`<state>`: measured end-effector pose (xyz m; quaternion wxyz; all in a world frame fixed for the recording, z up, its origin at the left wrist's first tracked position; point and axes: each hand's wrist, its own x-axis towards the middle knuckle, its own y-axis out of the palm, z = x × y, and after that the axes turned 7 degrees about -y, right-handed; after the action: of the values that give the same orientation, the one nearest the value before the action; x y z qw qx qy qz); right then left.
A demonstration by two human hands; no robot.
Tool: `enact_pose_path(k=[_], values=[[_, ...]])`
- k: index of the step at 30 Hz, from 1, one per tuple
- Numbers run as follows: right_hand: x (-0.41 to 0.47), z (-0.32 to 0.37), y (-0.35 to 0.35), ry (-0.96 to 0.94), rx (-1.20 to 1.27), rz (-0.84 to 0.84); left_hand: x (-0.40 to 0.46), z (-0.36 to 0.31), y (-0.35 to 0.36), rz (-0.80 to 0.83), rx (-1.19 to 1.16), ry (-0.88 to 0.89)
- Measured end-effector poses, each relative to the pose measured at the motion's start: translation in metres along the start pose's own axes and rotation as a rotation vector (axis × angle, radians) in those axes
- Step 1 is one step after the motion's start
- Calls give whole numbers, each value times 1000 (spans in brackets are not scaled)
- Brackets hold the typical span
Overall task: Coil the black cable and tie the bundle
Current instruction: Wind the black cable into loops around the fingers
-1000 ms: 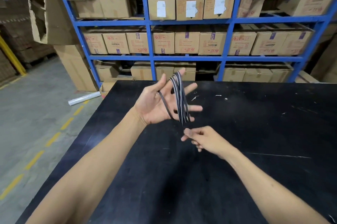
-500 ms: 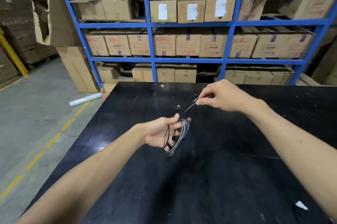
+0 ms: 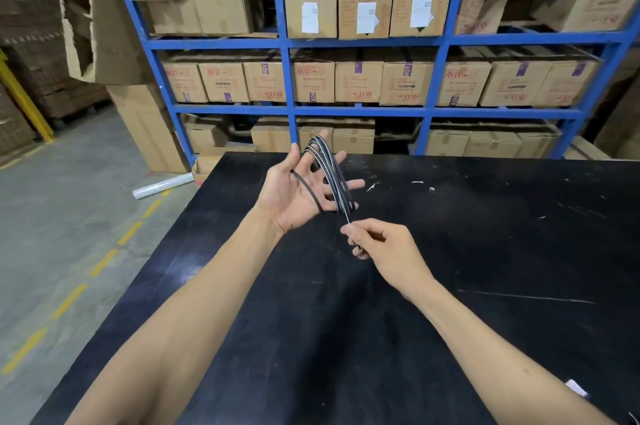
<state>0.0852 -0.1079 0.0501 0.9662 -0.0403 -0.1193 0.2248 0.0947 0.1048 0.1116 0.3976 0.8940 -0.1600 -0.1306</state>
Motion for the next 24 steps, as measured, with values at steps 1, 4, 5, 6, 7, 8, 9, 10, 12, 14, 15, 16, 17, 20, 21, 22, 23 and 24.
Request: enact_pose_path(k=[1,4,5,6,7,8,9,10,12,14,15,16,17,20,21,22,23,24], values=[[0,-1,0,27,17,6,0,1,2,56,-12,5],[3,-3,-3,118,164,11,-4,5,7,214,7,11],[4,-3,-5,153,247,2,-6,6,9,246,16,11],[6,-3,-6,187,333,-5,-7,8,9,257,21,12],[8,-4,-7,215,416,-4,-8,10,8,245,25,19],[9,-3,-8,230,492,7,-7,12,7,212,28,25],[10,-3,-9,233,562,18,-6,14,6,166,30,29],[11,-3,-8,235,624,20,-5,16,5,118,30,35],[12,0,-4,266,734,-37,-3,21,4,33,31,54],[13,3,1,313,791,-125,-3,24,1,-48,11,86],[13,5,3,328,787,-160,-2,26,0,-99,-7,109],[13,9,7,340,772,-197,-1,28,-2,-159,-25,134],[13,12,11,349,754,-239,0,30,-4,-220,-44,156],[12,24,22,350,696,-286,2,37,-8,-369,-130,188],[11,27,25,345,619,-272,3,39,-9,-407,-155,188],[10,30,27,338,482,-246,3,41,-9,-442,-171,186],[9,31,29,329,322,-220,3,42,-9,-468,-181,183],[7,32,32,312,177,-204,3,44,-8,-477,-186,180]])
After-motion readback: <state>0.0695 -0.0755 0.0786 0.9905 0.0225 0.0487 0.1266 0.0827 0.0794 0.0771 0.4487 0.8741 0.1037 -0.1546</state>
